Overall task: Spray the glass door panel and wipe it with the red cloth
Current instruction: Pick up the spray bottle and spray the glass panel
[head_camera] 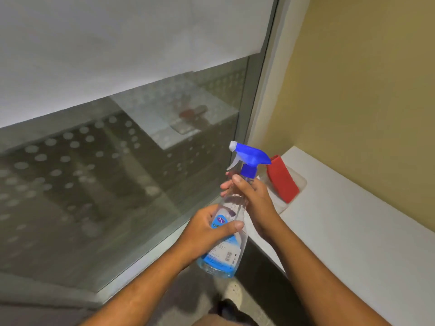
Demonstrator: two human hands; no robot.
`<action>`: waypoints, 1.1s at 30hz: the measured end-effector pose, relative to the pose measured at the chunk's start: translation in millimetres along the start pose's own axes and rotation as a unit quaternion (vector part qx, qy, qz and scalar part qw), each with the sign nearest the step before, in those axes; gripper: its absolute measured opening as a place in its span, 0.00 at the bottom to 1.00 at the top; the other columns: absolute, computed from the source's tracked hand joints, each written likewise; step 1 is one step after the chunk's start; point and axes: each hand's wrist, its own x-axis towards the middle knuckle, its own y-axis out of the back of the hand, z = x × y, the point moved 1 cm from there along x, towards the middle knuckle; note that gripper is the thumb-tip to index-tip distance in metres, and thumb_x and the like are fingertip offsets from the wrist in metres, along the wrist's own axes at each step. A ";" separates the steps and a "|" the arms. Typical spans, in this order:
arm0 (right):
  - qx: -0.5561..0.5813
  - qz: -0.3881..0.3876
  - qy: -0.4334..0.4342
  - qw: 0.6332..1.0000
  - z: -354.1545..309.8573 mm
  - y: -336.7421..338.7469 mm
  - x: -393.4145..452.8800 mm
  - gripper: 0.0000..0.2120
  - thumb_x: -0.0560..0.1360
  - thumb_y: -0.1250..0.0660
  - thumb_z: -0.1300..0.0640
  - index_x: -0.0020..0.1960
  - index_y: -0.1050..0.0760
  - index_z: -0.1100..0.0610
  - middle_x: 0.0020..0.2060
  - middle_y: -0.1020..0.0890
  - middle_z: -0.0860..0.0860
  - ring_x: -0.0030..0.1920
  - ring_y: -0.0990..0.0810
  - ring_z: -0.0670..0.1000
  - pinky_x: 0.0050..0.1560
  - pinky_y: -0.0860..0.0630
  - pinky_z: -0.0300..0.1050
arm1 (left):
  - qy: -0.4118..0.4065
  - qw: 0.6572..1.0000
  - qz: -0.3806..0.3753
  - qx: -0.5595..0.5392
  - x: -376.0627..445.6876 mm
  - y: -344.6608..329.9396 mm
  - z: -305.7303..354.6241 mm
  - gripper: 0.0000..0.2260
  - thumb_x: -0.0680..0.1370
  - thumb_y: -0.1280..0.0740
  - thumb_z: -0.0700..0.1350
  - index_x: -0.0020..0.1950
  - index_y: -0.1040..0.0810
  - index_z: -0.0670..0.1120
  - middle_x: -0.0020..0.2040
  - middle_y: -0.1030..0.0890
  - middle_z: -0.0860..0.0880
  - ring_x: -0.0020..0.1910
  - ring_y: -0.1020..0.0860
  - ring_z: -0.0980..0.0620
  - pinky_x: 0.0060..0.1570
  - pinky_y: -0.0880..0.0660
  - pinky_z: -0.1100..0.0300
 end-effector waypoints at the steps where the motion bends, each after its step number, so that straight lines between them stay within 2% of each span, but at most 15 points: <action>1: 0.027 -0.017 -0.011 0.999 3.0 -17.8 -11.1 0.19 0.75 0.28 0.46 0.59 0.20 0.58 0.47 0.12 0.57 0.47 0.12 0.55 0.52 0.15 0.51 | 0.005 1.000 0.011 -0.006 -21.1 6.8 -5.6 0.16 0.66 0.20 0.62 0.45 0.18 0.53 0.42 0.12 0.48 0.42 0.13 0.47 0.46 0.19 0.48; 6: 0.108 -0.097 -0.048 0.988 8.7 -96.2 -74.3 0.17 0.78 0.32 0.56 0.64 0.22 0.60 0.48 0.12 0.58 0.47 0.12 0.58 0.51 0.14 0.51 | 0.019 0.996 0.073 -0.041 -118.1 33.3 -30.1 0.24 0.63 0.22 0.63 0.49 0.18 0.48 0.46 0.11 0.43 0.43 0.12 0.45 0.46 0.18 0.51; 8: 0.118 -0.132 -0.058 0.982 5.7 -125.0 -102.2 0.17 0.77 0.33 0.57 0.65 0.22 0.61 0.48 0.13 0.59 0.46 0.11 0.58 0.50 0.14 0.50 | 0.015 0.993 0.100 -0.065 -157.6 41.8 -37.8 0.23 0.63 0.22 0.62 0.48 0.17 0.48 0.45 0.11 0.42 0.41 0.13 0.47 0.44 0.18 0.53; 15: 0.155 -0.282 -0.095 0.942 -4.0 -192.9 -179.3 0.19 0.76 0.35 0.60 0.66 0.23 0.61 0.49 0.14 0.59 0.46 0.12 0.61 0.51 0.16 0.53 | -0.025 0.976 0.189 -0.107 -271.9 49.2 -45.0 0.17 0.64 0.22 0.59 0.46 0.16 0.50 0.40 0.13 0.47 0.39 0.15 0.51 0.41 0.20 0.58; 19: 0.171 -0.365 -0.124 0.907 -1.9 -226.9 -224.0 0.17 0.76 0.35 0.59 0.64 0.23 0.60 0.48 0.15 0.58 0.46 0.13 0.60 0.51 0.17 0.53 | -0.029 0.962 0.253 -0.099 -335.6 46.1 -47.9 0.15 0.66 0.22 0.60 0.47 0.15 0.53 0.46 0.12 0.40 0.42 0.15 0.49 0.45 0.19 0.54; 22: 0.167 -0.412 -0.143 0.884 1.1 -254.6 -263.0 0.15 0.76 0.36 0.60 0.62 0.22 0.60 0.47 0.15 0.57 0.45 0.13 0.60 0.51 0.18 0.53 | -0.016 0.949 0.298 -0.104 -387.3 44.2 -57.9 0.17 0.67 0.23 0.60 0.49 0.16 0.51 0.44 0.12 0.45 0.42 0.15 0.50 0.46 0.20 0.53; 26: 0.155 -0.447 -0.165 0.866 11.8 -285.7 -317.3 0.12 0.77 0.36 0.58 0.59 0.23 0.58 0.43 0.16 0.56 0.42 0.14 0.59 0.49 0.20 0.53 | -0.004 0.935 0.329 -0.129 -452.6 40.8 -73.0 0.17 0.67 0.23 0.60 0.48 0.16 0.51 0.45 0.12 0.46 0.43 0.15 0.51 0.45 0.20 0.57; 30: 0.120 -0.456 -0.168 0.865 19.3 -316.9 -359.8 0.10 0.76 0.35 0.55 0.55 0.21 0.56 0.38 0.18 0.54 0.35 0.18 0.56 0.42 0.21 0.48 | 0.000 0.927 0.346 -0.147 -500.9 47.4 -90.0 0.19 0.67 0.22 0.60 0.50 0.16 0.50 0.51 0.12 0.39 0.46 0.14 0.48 0.51 0.20 0.52; 33: 0.107 -0.468 -0.171 0.861 23.0 -349.6 -388.4 0.10 0.76 0.35 0.54 0.54 0.19 0.55 0.37 0.18 0.54 0.33 0.20 0.54 0.40 0.23 0.47 | -0.010 0.921 0.354 -0.159 -538.1 62.7 -101.2 0.16 0.67 0.22 0.59 0.49 0.15 0.52 0.48 0.11 0.44 0.45 0.14 0.49 0.48 0.19 0.56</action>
